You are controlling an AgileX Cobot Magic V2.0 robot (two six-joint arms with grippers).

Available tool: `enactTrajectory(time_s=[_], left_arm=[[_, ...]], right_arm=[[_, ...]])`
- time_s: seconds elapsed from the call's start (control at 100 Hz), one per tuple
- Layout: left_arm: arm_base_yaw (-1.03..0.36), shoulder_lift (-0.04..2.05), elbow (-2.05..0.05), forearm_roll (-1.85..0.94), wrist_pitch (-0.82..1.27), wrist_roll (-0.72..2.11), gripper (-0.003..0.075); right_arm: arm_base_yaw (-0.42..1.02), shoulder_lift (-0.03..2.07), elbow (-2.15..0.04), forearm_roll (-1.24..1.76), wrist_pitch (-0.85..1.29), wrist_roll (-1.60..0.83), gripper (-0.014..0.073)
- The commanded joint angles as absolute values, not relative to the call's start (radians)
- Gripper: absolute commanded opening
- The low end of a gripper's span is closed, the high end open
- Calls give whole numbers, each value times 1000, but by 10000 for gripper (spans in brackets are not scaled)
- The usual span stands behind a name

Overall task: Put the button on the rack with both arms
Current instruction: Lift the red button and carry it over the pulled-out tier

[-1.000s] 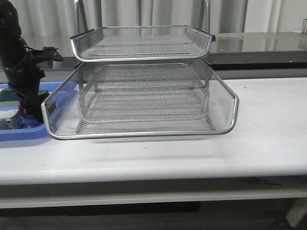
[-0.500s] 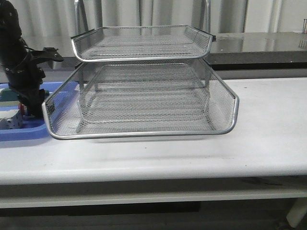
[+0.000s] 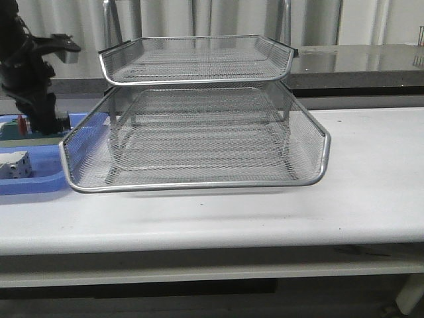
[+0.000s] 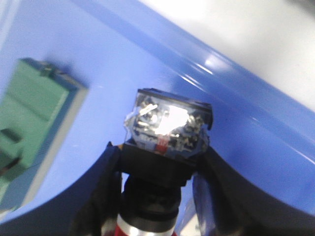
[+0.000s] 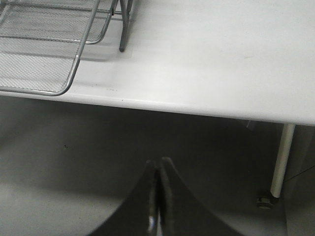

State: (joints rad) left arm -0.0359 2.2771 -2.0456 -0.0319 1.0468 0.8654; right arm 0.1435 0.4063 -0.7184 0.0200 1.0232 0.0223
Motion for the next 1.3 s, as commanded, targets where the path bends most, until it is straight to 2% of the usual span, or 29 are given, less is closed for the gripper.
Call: enactTrajectory(time_s=[0.0,0.45,0.78,0.97,1.29], left_arm=[[-38,2157,-2074,-43,1057,847,-13],[-41,1943,-2074,-52,1268,799,-13],[-54,1798,-2068,-237,1270,769,-13],[-145,1747,-2028,-237,1270,757,-13],[-383,1750,-1964,-233,1270,755,-13]], right_arm=[[139,416,-750,9,967,21,-69],[139,416,-750,9,967,21,-69],[139,416,-750,9,967,21,-69],[139,416,-750,9,967,21,-69],[139,416,-750,9,967,21,-69]])
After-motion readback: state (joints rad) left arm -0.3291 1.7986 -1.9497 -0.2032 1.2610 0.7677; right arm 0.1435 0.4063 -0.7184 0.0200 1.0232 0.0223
